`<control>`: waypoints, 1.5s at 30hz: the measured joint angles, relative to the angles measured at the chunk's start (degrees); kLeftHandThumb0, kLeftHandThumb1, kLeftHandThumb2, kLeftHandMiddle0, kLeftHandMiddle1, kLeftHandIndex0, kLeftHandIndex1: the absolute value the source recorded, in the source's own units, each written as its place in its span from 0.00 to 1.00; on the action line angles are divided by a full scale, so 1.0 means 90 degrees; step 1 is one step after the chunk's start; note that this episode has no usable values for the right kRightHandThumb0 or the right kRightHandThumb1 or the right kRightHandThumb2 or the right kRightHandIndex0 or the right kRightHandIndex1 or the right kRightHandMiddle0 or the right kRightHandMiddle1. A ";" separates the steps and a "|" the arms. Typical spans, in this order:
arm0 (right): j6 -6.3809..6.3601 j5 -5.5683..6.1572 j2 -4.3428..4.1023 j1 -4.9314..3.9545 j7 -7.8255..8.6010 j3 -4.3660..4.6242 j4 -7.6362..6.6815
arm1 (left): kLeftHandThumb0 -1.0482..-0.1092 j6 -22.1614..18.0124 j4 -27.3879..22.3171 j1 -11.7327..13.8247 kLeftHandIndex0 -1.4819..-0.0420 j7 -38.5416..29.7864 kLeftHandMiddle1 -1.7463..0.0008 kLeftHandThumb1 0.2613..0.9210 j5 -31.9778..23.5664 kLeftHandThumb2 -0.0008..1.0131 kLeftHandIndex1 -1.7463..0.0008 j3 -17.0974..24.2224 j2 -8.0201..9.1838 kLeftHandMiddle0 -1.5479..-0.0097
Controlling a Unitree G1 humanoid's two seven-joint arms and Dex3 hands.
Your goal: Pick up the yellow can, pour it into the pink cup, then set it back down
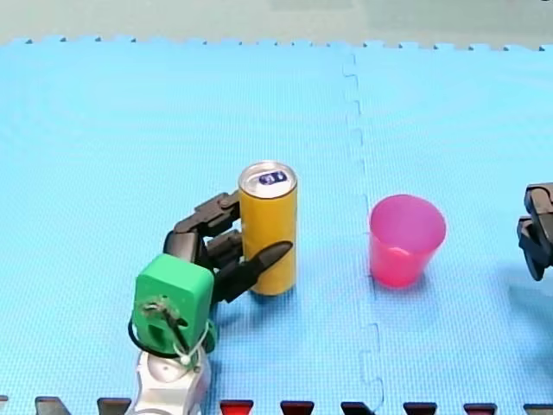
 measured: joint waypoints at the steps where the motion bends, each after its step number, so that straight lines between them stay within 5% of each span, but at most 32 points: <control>1: 0.0002 0.0000 -0.0005 0.0000 0.0001 -0.0002 0.0000 | 0.70 -0.0036 0.0010 0.0006 0.22 -0.0013 1.00 0.83 -0.0031 0.00 1.00 0.0030 -0.0023 0.16; 10: 0.0005 -0.0020 -0.0043 -0.0008 -0.0012 0.0006 0.0007 | 0.69 -0.0257 0.0112 0.0077 0.21 -0.0665 1.00 0.83 -0.0491 0.00 1.00 0.0417 -0.0188 0.17; 19: 0.0007 -0.0058 -0.0055 -0.0048 -0.0063 0.0030 0.0032 | 0.69 -0.0318 0.0134 0.0136 0.22 -0.1069 1.00 0.83 -0.0564 0.00 1.00 0.0549 -0.0155 0.17; 45: 0.0006 -0.0078 -0.0063 -0.0052 -0.0146 0.0076 -0.0004 | 0.70 -0.0508 0.0222 0.0231 0.22 0.0103 0.99 0.84 0.0376 0.00 1.00 0.0109 0.0038 0.16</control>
